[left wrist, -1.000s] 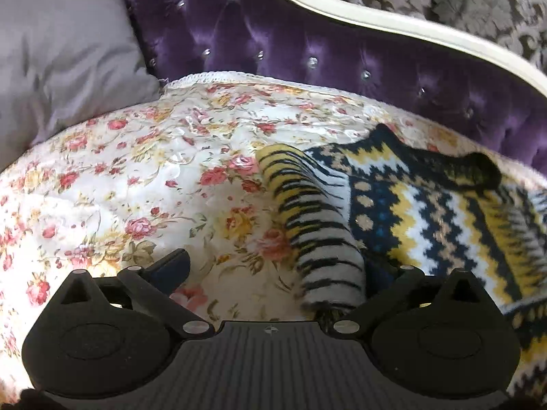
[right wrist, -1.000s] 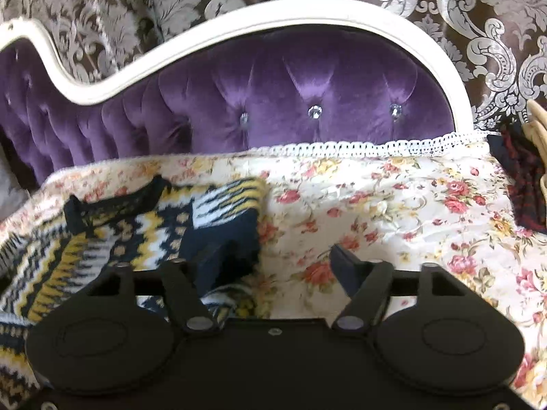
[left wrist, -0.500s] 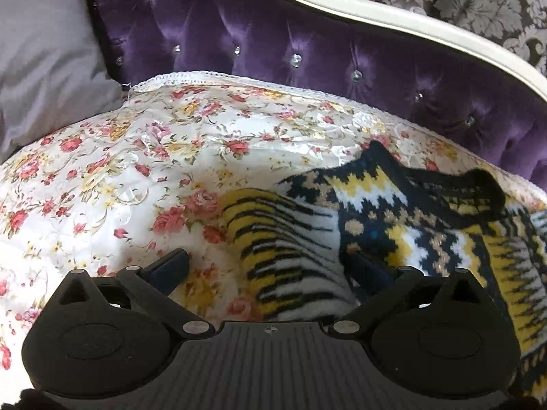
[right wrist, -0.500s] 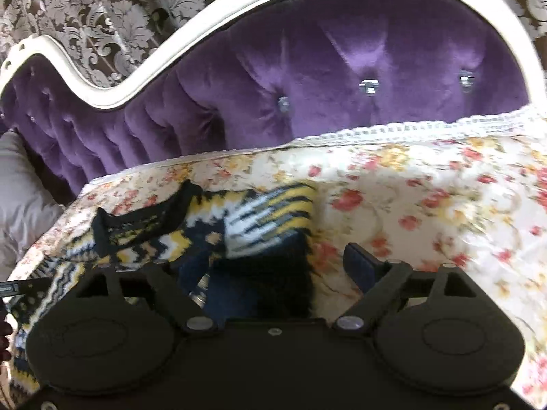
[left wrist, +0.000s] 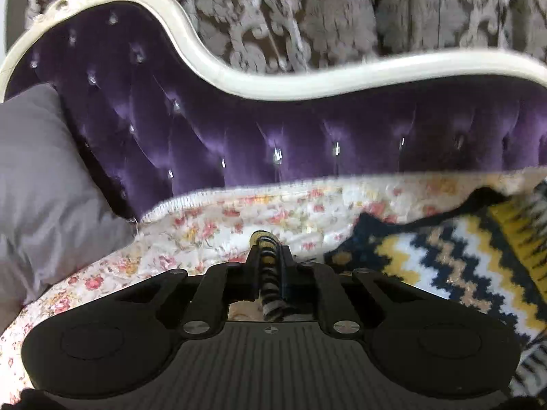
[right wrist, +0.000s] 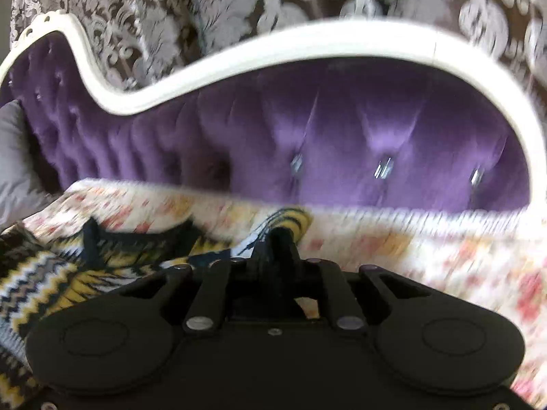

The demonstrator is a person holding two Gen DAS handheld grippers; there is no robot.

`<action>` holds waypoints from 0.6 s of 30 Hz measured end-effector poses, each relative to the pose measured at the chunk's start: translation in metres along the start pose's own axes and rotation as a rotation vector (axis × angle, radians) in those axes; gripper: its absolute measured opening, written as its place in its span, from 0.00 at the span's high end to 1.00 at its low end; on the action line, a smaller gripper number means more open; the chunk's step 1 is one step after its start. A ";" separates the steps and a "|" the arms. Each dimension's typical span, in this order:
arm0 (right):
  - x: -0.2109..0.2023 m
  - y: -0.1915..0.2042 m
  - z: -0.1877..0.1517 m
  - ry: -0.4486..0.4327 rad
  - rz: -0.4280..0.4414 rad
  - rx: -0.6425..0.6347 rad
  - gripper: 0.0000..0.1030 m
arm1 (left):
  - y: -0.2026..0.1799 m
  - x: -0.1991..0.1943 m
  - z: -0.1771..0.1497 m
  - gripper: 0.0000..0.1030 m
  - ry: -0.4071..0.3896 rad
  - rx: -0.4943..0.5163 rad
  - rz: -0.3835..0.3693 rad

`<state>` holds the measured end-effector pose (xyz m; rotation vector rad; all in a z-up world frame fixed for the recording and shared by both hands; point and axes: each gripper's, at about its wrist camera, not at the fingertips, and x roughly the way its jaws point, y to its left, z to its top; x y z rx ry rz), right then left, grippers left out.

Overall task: Fold small clothes
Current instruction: 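Lower the cuff onto the sweater and open the right gripper, then raise both open grippers away from the sweater with folded sleeves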

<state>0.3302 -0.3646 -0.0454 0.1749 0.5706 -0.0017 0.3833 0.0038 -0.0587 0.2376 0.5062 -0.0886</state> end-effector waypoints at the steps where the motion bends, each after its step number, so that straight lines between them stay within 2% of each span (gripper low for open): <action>1: 0.006 -0.004 0.000 0.018 0.000 0.022 0.82 | 0.001 0.009 -0.003 0.88 0.056 -0.015 -0.006; 3: 0.021 -0.009 -0.007 0.081 -0.023 0.033 0.81 | 0.004 0.020 -0.014 0.85 0.148 -0.036 -0.004; 4: 0.029 -0.013 -0.013 0.136 -0.022 0.054 0.79 | 0.005 0.016 -0.017 0.83 0.117 -0.031 0.001; 5: 0.030 -0.017 -0.017 0.150 -0.015 0.079 0.70 | 0.005 0.013 -0.019 0.77 0.118 -0.007 0.014; 6: 0.026 -0.021 -0.021 0.123 -0.016 0.105 0.61 | 0.007 0.011 -0.020 0.74 0.118 0.013 0.037; 7: 0.022 -0.027 -0.022 0.118 -0.025 0.127 0.51 | 0.011 0.009 -0.023 0.72 0.121 0.019 0.052; 8: 0.019 -0.033 -0.022 0.113 -0.035 0.150 0.37 | 0.017 0.008 -0.024 0.71 0.132 0.012 0.060; 9: 0.015 -0.038 -0.022 0.106 -0.042 0.167 0.31 | 0.025 0.007 -0.026 0.70 0.140 -0.003 0.075; 11: 0.004 -0.049 -0.022 0.093 -0.070 0.200 0.31 | 0.039 0.007 -0.031 0.68 0.180 -0.011 0.129; 14: -0.016 -0.052 -0.019 0.059 -0.085 0.225 0.31 | 0.063 0.000 -0.032 0.68 0.209 -0.078 0.168; 16: -0.031 -0.045 -0.016 0.029 -0.078 0.202 0.31 | 0.074 -0.016 -0.028 0.68 0.170 -0.158 0.197; 18: -0.042 -0.030 -0.014 0.001 -0.060 0.163 0.31 | 0.071 -0.034 -0.022 0.62 0.121 -0.192 0.169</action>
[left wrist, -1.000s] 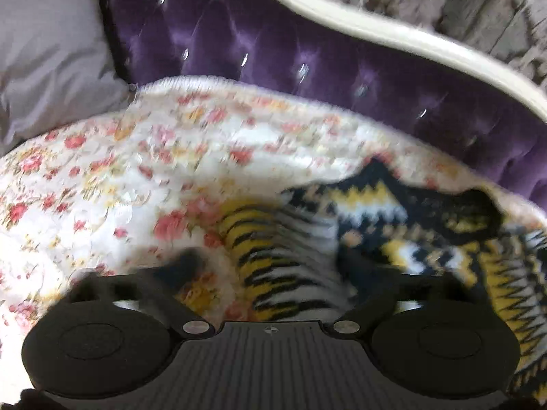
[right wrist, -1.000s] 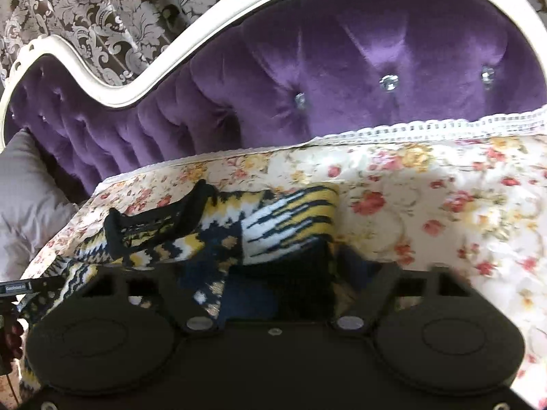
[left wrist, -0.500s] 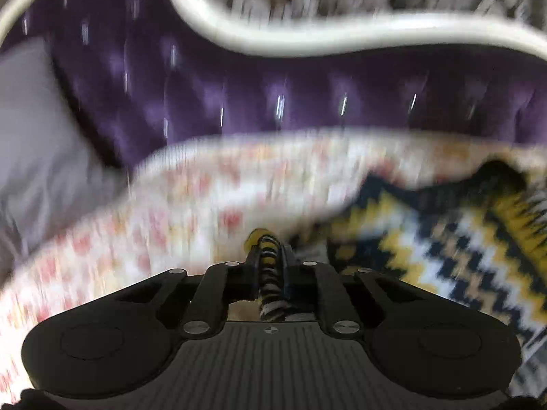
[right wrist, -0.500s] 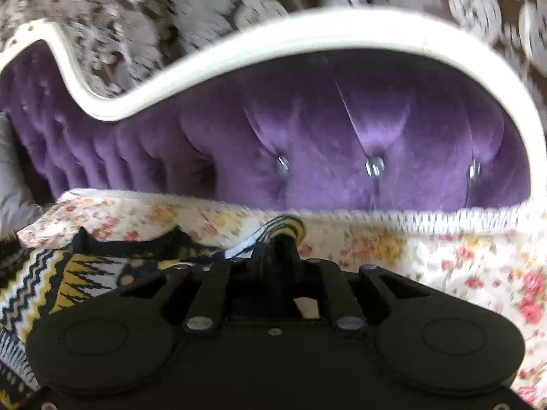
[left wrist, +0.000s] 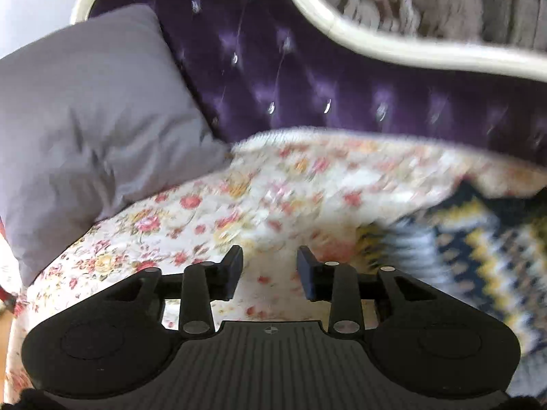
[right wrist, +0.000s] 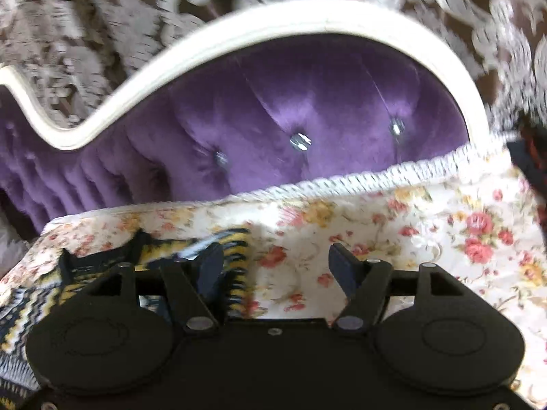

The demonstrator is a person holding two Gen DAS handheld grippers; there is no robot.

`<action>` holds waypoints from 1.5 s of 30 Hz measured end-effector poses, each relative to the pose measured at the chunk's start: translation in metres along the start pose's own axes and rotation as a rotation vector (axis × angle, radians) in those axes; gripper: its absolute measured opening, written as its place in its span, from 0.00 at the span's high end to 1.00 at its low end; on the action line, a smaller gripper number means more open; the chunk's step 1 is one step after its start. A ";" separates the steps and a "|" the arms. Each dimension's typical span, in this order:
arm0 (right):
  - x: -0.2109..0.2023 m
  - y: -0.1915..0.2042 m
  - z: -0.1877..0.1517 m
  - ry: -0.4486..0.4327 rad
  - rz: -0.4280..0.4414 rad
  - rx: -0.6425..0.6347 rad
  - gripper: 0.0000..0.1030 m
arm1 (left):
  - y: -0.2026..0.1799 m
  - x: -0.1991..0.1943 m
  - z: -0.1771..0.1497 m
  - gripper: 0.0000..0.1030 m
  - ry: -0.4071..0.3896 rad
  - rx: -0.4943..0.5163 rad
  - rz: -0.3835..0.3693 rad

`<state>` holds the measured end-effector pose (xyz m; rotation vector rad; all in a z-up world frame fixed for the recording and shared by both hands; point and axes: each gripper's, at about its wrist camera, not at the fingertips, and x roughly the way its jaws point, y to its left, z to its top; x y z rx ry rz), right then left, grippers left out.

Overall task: Fold small clothes
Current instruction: 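Raise both open grippers away from the sweater with folded sleeves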

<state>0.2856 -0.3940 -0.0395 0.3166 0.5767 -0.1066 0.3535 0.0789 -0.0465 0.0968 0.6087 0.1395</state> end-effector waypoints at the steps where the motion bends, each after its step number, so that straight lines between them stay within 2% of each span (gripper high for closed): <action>1: -0.005 0.012 -0.001 -0.016 0.012 -0.023 0.31 | -0.005 -0.008 0.001 0.53 -0.014 0.011 -0.023; 2: -0.010 0.023 -0.003 -0.033 0.024 -0.052 0.31 | -0.012 -0.015 0.001 0.45 -0.034 0.028 -0.046; 4: -0.018 0.044 -0.007 -0.061 0.053 -0.106 0.31 | -0.033 -0.026 0.000 0.35 -0.068 0.084 -0.093; 6: -0.021 0.066 -0.012 -0.053 0.097 -0.162 0.30 | -0.055 -0.028 -0.005 0.31 -0.069 0.165 -0.134; 8: -0.016 0.080 -0.018 -0.017 0.114 -0.213 0.30 | -0.072 -0.022 -0.015 0.29 -0.037 0.251 -0.135; 10: -0.007 0.088 -0.026 0.025 0.091 -0.268 0.30 | -0.075 -0.012 -0.027 0.25 0.000 0.289 -0.094; 13: 0.005 0.079 -0.037 0.097 0.016 -0.276 0.30 | -0.050 -0.005 -0.034 0.10 0.011 0.175 -0.084; 16: 0.007 0.057 -0.044 0.105 -0.022 -0.213 0.29 | -0.033 0.004 -0.038 0.04 0.037 0.073 -0.118; 17: 0.009 0.050 -0.044 0.122 -0.017 -0.172 0.25 | -0.034 0.004 -0.038 0.04 0.031 0.078 -0.119; 18: 0.010 0.042 -0.042 0.128 0.003 -0.122 0.25 | -0.035 0.002 -0.037 0.04 0.028 0.083 -0.117; 22: 0.004 0.046 -0.037 0.120 -0.004 -0.111 0.25 | -0.032 -0.011 -0.035 0.05 0.055 0.054 -0.159; 26: -0.037 0.051 -0.037 0.064 0.040 -0.096 0.23 | -0.026 -0.048 -0.044 0.05 0.038 0.064 -0.198; 29: -0.071 0.051 -0.040 0.041 0.075 -0.096 0.16 | -0.013 -0.079 -0.057 0.05 0.039 0.013 -0.254; 33: -0.124 0.052 -0.057 0.039 0.109 -0.079 0.15 | 0.002 -0.121 -0.076 0.05 0.049 -0.054 -0.305; 38: -0.181 0.054 -0.082 0.067 0.148 -0.027 0.15 | 0.007 -0.164 -0.105 0.05 0.068 -0.072 -0.373; 45: -0.222 0.064 -0.130 0.164 0.162 -0.016 0.15 | -0.007 -0.192 -0.151 0.05 0.136 -0.063 -0.453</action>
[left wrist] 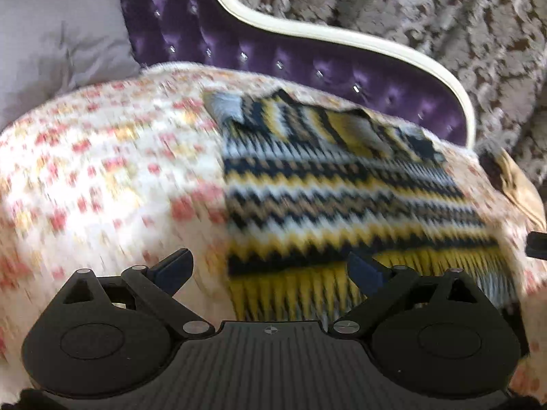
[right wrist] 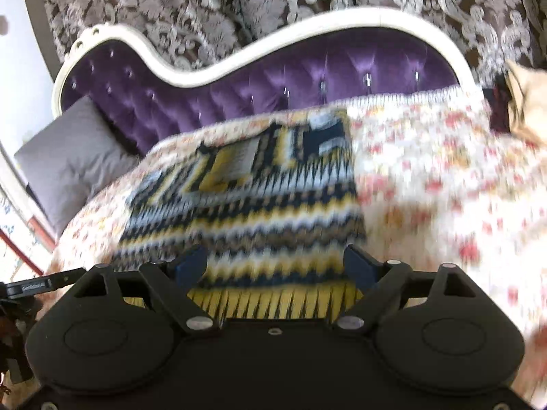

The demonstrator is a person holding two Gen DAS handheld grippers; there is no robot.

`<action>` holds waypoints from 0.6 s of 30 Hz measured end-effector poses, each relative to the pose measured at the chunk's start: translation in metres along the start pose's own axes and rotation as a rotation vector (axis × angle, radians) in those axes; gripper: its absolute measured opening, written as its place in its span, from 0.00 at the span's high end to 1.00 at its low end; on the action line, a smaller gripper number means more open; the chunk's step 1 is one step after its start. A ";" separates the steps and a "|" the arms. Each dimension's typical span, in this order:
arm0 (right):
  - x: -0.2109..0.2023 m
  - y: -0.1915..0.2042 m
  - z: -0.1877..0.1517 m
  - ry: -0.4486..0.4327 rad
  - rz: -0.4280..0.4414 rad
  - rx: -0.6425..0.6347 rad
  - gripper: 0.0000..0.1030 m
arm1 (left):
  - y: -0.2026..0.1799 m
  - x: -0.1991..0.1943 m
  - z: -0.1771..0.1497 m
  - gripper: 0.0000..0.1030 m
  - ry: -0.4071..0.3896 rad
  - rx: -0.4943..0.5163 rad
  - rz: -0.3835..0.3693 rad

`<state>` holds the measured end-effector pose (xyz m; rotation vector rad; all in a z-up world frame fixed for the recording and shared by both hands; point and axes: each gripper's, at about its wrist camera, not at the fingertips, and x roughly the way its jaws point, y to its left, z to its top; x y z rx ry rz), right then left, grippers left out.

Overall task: Fold small clothes
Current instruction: 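Raise both open grippers away from the sweater with folded sleeves, then grasp the navy hem of the sweater with the right gripper and lift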

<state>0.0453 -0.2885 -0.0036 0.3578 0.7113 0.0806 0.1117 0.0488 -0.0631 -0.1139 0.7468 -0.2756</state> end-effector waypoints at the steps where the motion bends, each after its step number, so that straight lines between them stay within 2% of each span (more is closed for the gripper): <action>1: -0.002 0.000 -0.010 0.017 0.000 0.011 0.15 | -0.002 -0.001 -0.006 0.05 0.007 0.000 -0.006; 7: -0.006 -0.005 -0.045 0.080 -0.032 0.079 0.15 | -0.009 -0.005 -0.039 0.05 0.040 0.033 -0.015; 12: -0.009 0.001 -0.051 0.097 -0.068 0.064 0.15 | -0.007 -0.011 -0.048 0.05 0.023 0.014 -0.011; 18: 0.005 0.004 -0.054 0.161 -0.132 0.037 0.15 | -0.006 -0.015 -0.050 0.05 0.006 0.011 -0.017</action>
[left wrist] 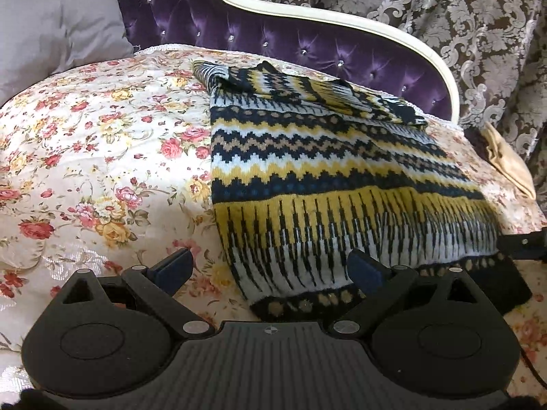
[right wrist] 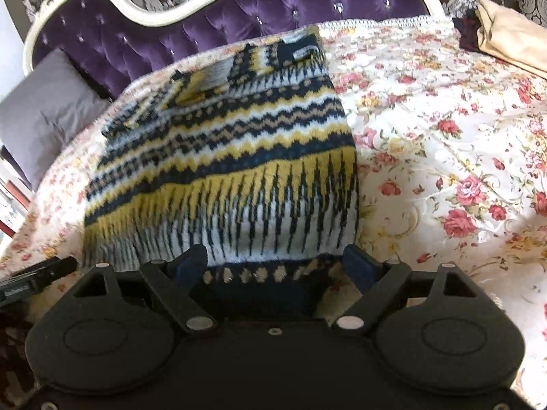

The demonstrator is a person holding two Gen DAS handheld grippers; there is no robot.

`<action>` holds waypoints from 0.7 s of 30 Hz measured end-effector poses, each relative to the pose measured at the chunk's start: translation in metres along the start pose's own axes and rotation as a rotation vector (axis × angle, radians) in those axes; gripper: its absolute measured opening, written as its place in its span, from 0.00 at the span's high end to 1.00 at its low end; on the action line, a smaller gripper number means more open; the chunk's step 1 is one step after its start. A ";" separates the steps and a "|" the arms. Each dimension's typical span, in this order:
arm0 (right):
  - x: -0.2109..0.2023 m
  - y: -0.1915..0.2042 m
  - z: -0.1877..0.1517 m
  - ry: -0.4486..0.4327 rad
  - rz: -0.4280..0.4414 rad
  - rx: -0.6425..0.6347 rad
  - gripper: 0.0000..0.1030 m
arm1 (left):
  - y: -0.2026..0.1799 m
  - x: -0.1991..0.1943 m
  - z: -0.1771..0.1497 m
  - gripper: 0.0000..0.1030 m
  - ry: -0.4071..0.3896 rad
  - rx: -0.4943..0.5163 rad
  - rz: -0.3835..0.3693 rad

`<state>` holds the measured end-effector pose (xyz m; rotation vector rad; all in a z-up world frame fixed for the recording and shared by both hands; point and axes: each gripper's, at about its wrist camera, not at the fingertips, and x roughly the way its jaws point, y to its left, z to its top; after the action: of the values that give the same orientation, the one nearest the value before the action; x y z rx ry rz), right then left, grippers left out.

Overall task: Fold small clothes
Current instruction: 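Grasp the navy hem of the sweater with the right gripper and lift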

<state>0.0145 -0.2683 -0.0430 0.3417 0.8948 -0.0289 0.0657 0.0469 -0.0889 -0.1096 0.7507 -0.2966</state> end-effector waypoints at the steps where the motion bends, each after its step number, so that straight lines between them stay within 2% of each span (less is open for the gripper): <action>1: 0.002 -0.001 0.001 0.008 -0.007 0.002 0.15 | 0.000 0.000 0.000 0.05 -0.003 -0.003 -0.001; 5: 0.013 -0.008 0.001 0.071 0.017 0.027 0.18 | 0.002 0.001 0.001 0.05 -0.002 -0.014 -0.005; 7: 0.019 -0.013 0.002 0.114 0.044 0.062 0.35 | 0.001 0.002 0.001 0.05 -0.001 -0.014 -0.005; 9: 0.023 -0.021 0.001 0.140 0.084 0.115 0.85 | 0.001 0.002 0.001 0.05 -0.002 -0.015 -0.005; 16: -0.008 -0.017 0.025 0.008 0.370 0.153 0.86 | 0.000 -0.002 0.006 0.05 -0.018 -0.010 -0.026; 21: -0.011 -0.013 0.063 -0.078 0.502 0.214 0.86 | -0.008 -0.007 0.014 0.05 -0.041 0.086 -0.003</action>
<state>0.0534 -0.3007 -0.0023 0.7520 0.7100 0.3253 0.0687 0.0409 -0.0724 -0.0360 0.6962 -0.3284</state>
